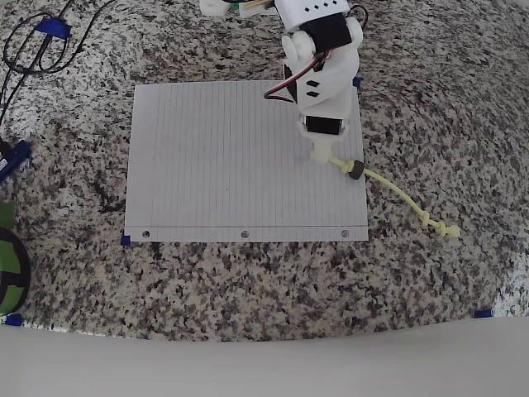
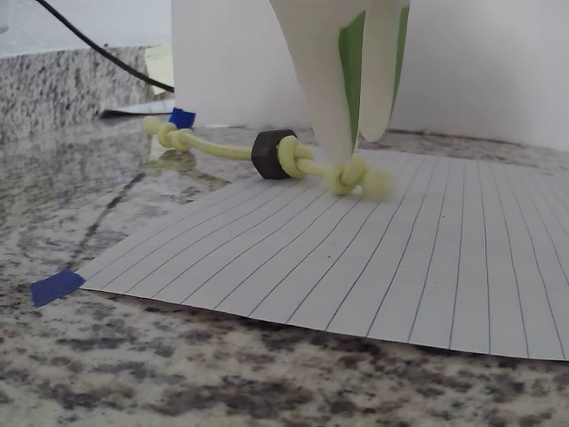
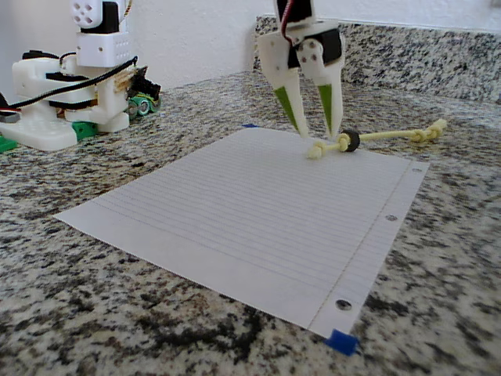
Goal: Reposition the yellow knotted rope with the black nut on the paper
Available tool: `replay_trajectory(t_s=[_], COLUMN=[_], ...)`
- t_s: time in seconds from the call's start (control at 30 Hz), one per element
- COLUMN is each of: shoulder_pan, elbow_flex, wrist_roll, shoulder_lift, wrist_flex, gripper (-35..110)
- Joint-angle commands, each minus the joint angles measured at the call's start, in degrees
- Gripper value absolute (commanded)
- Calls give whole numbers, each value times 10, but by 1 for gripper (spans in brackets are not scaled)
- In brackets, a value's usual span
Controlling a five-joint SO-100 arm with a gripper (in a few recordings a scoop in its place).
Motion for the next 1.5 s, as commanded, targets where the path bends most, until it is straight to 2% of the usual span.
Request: replay_trajectory(t_s=[0.0,0.67,1.47], shoulder_pan=[-4,-6,-8], elbow_flex=[-33,-91,-115], wrist_roll=[-4,1,2], shoulder_lift=[-7,-62,-90], wrist_flex=[4,64,56], gripper=[41,37,39])
